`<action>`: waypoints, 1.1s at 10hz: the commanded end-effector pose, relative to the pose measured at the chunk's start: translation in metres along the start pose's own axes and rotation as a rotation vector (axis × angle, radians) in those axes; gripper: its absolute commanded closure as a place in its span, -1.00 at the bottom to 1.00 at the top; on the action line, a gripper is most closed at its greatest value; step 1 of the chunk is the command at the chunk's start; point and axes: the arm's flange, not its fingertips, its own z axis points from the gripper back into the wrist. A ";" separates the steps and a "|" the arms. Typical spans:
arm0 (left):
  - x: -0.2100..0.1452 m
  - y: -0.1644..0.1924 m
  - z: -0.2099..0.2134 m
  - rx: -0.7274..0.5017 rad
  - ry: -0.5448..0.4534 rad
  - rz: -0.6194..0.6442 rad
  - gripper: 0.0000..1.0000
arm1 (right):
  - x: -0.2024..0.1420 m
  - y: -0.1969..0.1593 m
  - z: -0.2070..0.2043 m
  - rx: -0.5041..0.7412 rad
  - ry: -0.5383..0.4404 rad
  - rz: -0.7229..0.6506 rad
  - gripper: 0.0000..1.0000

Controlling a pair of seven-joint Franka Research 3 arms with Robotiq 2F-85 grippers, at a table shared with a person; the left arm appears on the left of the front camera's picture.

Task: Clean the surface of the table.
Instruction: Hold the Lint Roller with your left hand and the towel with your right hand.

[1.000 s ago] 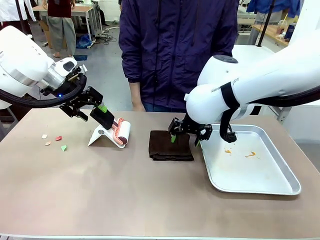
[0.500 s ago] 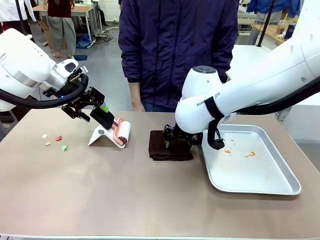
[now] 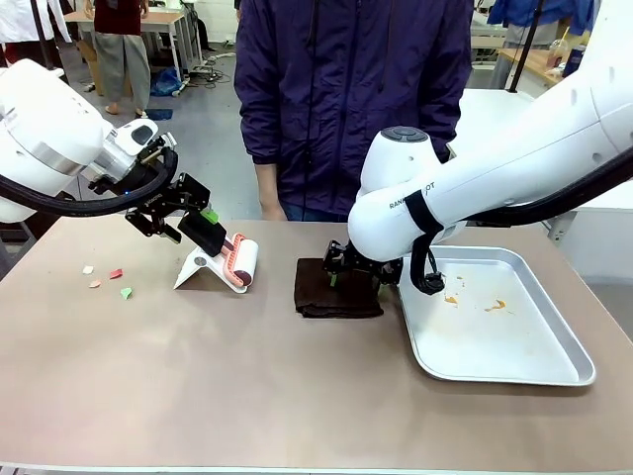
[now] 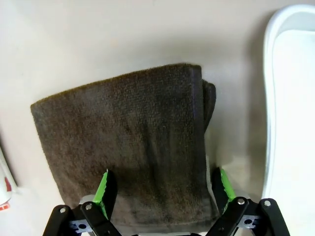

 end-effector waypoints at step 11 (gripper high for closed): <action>0.000 -0.003 0.002 -0.046 -0.089 0.041 1.00 | -0.004 0.010 -0.003 0.030 -0.049 0.039 1.00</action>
